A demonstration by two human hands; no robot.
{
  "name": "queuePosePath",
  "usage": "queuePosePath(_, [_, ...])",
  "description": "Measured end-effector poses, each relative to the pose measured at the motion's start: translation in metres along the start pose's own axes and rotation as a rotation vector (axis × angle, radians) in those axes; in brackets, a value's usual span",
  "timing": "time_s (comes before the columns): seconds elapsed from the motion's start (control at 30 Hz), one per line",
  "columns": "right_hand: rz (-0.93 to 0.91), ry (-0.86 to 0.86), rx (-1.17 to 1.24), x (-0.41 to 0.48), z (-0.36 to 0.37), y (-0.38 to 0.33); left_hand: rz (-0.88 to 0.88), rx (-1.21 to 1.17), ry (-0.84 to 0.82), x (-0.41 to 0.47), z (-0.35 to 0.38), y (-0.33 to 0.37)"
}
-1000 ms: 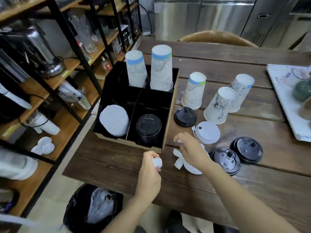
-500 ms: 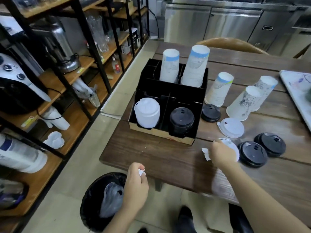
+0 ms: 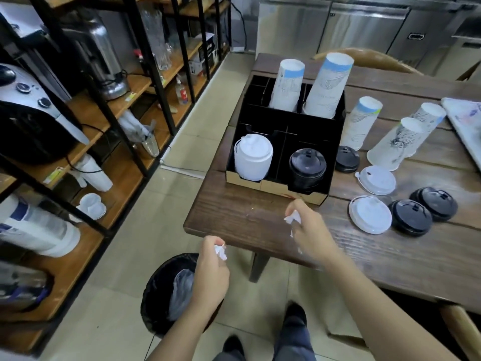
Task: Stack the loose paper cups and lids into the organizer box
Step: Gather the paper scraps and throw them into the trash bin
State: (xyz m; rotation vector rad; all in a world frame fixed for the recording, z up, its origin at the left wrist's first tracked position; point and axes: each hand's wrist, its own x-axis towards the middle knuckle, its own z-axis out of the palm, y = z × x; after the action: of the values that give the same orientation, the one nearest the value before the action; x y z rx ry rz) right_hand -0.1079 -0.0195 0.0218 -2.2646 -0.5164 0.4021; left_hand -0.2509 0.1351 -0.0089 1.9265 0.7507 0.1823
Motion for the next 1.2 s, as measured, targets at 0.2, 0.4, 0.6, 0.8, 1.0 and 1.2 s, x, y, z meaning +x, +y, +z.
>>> queuePosePath(0.2, [0.034, -0.360, 0.212, -0.007, 0.052, -0.057, -0.210, -0.043, 0.020, -0.004, -0.031, -0.031])
queuePosePath(0.4, [-0.174, -0.512, -0.003, 0.003, 0.121, -0.075, -0.325, 0.062, 0.083, -0.012, -0.059, -0.074])
queuePosePath(0.6, [-0.023, -0.606, 0.004, 0.018, 0.198, -0.066, -0.472, -0.147, 0.244, -0.021, -0.075, -0.128])
queuePosePath(0.8, [-0.018, -0.659, -0.074, 0.030, 0.297, -0.006, -0.643, -0.094, 0.393, -0.008, -0.053, -0.219])
queuePosePath(1.0, [0.006, -0.603, -0.157, 0.064, 0.418, 0.098, -0.707, -0.121, 0.388, 0.048, 0.011, -0.348])
queuePosePath(1.2, [0.188, -0.638, -0.179, 0.099, 0.534, 0.196, -0.805, -0.168, 0.319, 0.095, 0.069, -0.472])
